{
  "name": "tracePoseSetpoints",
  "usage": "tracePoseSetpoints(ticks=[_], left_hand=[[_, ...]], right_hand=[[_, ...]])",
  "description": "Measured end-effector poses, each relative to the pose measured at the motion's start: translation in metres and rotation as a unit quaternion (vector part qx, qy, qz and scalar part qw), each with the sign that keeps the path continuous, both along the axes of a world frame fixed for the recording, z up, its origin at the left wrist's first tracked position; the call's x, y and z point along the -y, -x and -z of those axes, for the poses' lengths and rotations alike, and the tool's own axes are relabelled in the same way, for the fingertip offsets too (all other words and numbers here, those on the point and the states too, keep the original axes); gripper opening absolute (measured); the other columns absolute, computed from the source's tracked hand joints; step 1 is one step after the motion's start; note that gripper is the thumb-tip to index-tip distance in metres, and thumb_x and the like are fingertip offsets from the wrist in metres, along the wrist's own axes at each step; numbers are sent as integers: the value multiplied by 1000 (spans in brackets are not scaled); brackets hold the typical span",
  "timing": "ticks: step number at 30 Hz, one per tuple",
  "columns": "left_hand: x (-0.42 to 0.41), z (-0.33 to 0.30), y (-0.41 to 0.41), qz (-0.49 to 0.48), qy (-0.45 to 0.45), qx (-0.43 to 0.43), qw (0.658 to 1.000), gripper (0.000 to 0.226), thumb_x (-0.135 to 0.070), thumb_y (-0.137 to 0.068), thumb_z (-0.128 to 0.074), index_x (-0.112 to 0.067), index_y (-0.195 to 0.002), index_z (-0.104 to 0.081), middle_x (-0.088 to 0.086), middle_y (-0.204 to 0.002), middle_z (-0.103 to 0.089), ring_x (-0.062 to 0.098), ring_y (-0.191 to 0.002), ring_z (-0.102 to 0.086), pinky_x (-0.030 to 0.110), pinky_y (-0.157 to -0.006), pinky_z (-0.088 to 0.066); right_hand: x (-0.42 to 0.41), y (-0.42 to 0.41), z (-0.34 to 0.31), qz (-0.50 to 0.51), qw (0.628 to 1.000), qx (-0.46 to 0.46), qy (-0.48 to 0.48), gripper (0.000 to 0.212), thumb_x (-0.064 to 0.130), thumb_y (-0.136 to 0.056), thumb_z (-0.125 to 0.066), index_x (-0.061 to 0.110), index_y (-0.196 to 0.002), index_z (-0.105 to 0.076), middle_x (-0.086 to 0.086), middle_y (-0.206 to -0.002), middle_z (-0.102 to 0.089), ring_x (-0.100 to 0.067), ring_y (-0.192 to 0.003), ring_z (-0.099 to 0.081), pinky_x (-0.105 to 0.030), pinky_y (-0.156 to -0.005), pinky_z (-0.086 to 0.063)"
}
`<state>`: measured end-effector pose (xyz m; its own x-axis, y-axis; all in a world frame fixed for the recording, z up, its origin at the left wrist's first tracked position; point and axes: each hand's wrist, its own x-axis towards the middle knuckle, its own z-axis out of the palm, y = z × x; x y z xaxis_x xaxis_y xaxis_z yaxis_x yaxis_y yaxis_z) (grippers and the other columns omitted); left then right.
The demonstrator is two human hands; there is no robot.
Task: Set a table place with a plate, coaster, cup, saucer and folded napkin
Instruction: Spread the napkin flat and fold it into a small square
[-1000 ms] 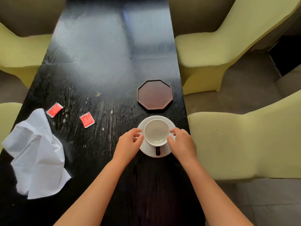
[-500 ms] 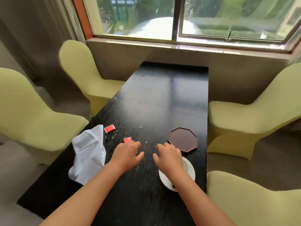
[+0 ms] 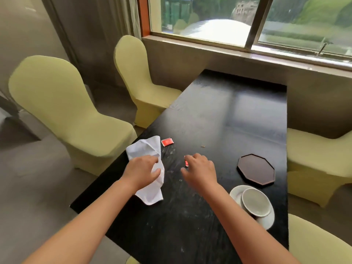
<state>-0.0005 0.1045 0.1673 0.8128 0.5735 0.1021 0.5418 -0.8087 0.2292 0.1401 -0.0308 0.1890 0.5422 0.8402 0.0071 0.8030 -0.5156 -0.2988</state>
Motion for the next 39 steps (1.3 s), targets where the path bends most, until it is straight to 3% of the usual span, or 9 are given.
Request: tracePoseSetpoints(ticks=[12,17,23,26,28,31,33,36,39], left_hand=[[-137,28,51,80,42,-44,995,35,-36,-89,-49,-15,-115,-58,3,-112,-66,24,-101,-61,35,-85,-45],[-149,61,65,110,82,-94,986,33,-36,-86,-51,-14,-110,-58,4,-109,-65,26,-99,-61,37,-85,-46],[-128,122,81,152,121,-125,973,45,-40,-82,-57,-19,-122,-55,-2,-121,-59,17,-108,-56,31,-96,-41],[-114,148,85,171,144,-128,966,58,-36,-82,-59,-21,-136,-43,3,-146,-38,22,-132,-39,36,-105,-35],[-110,163,81,182,144,-148,961,72,-36,-85,-57,-23,-147,-22,4,-159,-8,21,-146,-9,43,-114,-20],[-111,187,72,177,137,-192,956,81,-38,-88,-53,-18,-150,-4,6,-160,5,20,-147,7,42,-117,-10],[-112,201,67,165,156,-211,951,81,-39,-88,-52,-15,-149,-5,6,-160,-1,19,-147,2,40,-117,-13],[-113,214,61,165,177,-213,947,80,-42,-86,-56,-16,-148,-14,3,-159,-7,18,-147,-2,41,-116,-19],[-111,217,62,158,213,-190,945,73,-39,-83,-62,-18,-144,-28,2,-158,-14,18,-147,-7,41,-115,-23]], right_hand=[[-107,63,35,130,990,-37,34,33,33,-85,-53,15,-112,-58,-8,-114,-58,-29,-108,-53,-36,-81,-41],[-115,90,73,126,988,-66,60,40,32,-84,-55,20,-122,-53,-4,-114,-58,-26,-105,-54,-38,-84,-43],[-102,122,142,97,983,-85,129,46,36,-79,-61,18,-120,-53,-2,-123,-54,-23,-110,-50,-35,-84,-43],[-100,136,168,110,980,-99,137,56,36,-71,-71,17,-119,-50,-5,-126,-52,-26,-113,-50,-36,-82,-44],[-104,139,179,121,979,-100,126,67,31,-65,-77,16,-124,-50,-10,-128,-52,-29,-113,-52,-39,-80,-48],[-112,137,195,136,983,-81,89,76,20,-57,-83,14,-127,-54,-17,-123,-57,-33,-105,-59,-42,-71,-52],[-117,134,204,139,987,-57,61,61,14,-58,-81,14,-117,-62,-15,-112,-63,-31,-92,-63,-37,-64,-50],[-123,126,209,141,987,-60,36,12,3,-64,-71,9,-72,-66,-6,-75,-64,-26,-64,-58,-29,-54,-39],[-121,119,206,165,977,-135,34,10,6,-78,-59,8,-70,-65,-6,-67,-64,-27,-64,-58,-37,-60,-46]])
